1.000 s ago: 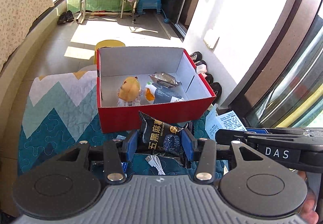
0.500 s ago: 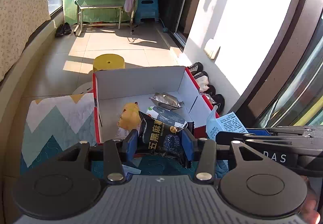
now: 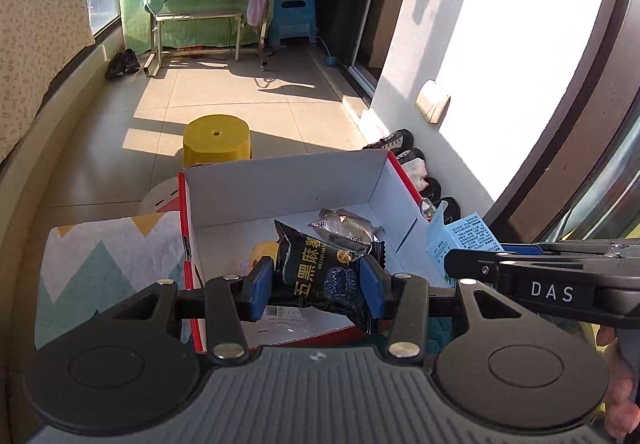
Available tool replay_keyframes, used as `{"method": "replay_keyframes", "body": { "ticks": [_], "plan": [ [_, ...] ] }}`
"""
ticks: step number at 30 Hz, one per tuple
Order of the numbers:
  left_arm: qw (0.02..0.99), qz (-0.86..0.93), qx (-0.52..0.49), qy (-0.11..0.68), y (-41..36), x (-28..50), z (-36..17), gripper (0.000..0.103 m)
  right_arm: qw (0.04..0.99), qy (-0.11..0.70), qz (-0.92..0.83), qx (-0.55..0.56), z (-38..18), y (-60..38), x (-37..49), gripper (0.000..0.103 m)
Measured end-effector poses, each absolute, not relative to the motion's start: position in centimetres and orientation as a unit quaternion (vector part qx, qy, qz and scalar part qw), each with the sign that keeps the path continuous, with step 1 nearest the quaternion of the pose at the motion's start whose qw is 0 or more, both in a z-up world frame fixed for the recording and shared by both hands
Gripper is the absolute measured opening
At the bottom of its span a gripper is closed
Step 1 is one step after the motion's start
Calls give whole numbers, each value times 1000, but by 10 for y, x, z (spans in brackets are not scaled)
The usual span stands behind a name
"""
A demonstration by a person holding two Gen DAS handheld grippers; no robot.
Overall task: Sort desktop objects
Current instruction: 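Lift the milk carton and black snack bag and carry both toward the shoebox, then lower the carton into the box with the right tool while the left tool releases the snack bag inside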
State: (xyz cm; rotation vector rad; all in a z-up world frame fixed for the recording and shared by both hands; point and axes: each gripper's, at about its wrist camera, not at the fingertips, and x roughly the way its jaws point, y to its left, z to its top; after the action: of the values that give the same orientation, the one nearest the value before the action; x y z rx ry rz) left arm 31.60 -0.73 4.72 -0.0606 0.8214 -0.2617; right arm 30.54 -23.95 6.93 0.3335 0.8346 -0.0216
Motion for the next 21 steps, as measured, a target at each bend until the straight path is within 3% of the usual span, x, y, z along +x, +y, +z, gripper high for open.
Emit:
{"method": "replay_keyframes", "body": {
  "ticks": [21],
  "plan": [
    [893,-128,7,431,-25,400,-6,45,889,441,-26,122,6,-249,373,30]
  ]
}}
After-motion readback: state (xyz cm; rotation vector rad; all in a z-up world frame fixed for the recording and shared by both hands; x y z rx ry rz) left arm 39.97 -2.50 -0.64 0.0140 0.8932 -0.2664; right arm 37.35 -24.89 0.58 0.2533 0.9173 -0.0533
